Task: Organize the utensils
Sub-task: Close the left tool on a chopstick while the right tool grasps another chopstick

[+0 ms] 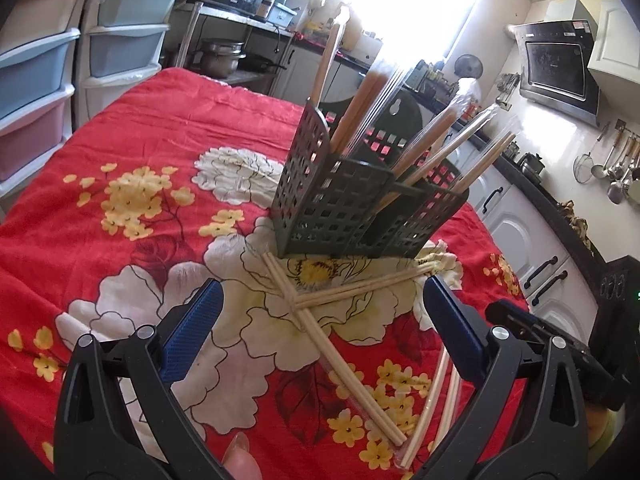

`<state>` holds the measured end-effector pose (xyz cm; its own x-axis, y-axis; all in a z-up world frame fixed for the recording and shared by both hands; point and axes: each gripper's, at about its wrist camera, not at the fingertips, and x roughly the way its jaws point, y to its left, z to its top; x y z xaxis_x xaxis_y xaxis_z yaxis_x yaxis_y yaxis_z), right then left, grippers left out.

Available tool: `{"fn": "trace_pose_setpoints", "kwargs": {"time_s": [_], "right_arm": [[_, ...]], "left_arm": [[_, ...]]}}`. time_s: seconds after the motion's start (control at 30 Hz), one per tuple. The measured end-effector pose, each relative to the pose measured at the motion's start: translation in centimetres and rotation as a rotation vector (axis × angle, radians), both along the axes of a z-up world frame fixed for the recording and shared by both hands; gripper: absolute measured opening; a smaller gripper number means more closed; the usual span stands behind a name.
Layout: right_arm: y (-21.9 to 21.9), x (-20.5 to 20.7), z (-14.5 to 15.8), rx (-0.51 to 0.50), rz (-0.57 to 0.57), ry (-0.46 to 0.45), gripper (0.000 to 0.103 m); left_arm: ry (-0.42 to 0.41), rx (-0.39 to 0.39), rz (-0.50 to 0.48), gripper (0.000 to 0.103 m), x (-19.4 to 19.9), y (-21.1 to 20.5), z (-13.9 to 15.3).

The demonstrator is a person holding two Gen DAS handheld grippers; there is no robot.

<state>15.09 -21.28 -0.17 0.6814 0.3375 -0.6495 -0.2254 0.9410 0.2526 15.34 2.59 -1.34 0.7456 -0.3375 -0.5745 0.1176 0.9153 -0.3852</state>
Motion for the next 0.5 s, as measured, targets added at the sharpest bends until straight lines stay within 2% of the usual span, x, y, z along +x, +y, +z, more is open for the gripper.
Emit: {"fn": "trace_pose_setpoints", "kwargs": {"time_s": [0.23,0.33,0.5], "right_arm": [[0.2,0.9,-2.2,-0.015,-0.019,0.095,0.051],[0.1,1.5,-2.9,-0.017,-0.035,0.129,0.051],[0.2,2.7,-3.9,-0.003,-0.044,0.187,0.051]], "left_arm": [[0.036,0.000,0.007,0.091,0.8,0.2,-1.2],[0.046,0.002,0.012,0.085,1.2,0.3,-1.6],[0.085,-0.031,0.017,0.069,2.4,0.7,-2.4]]}}
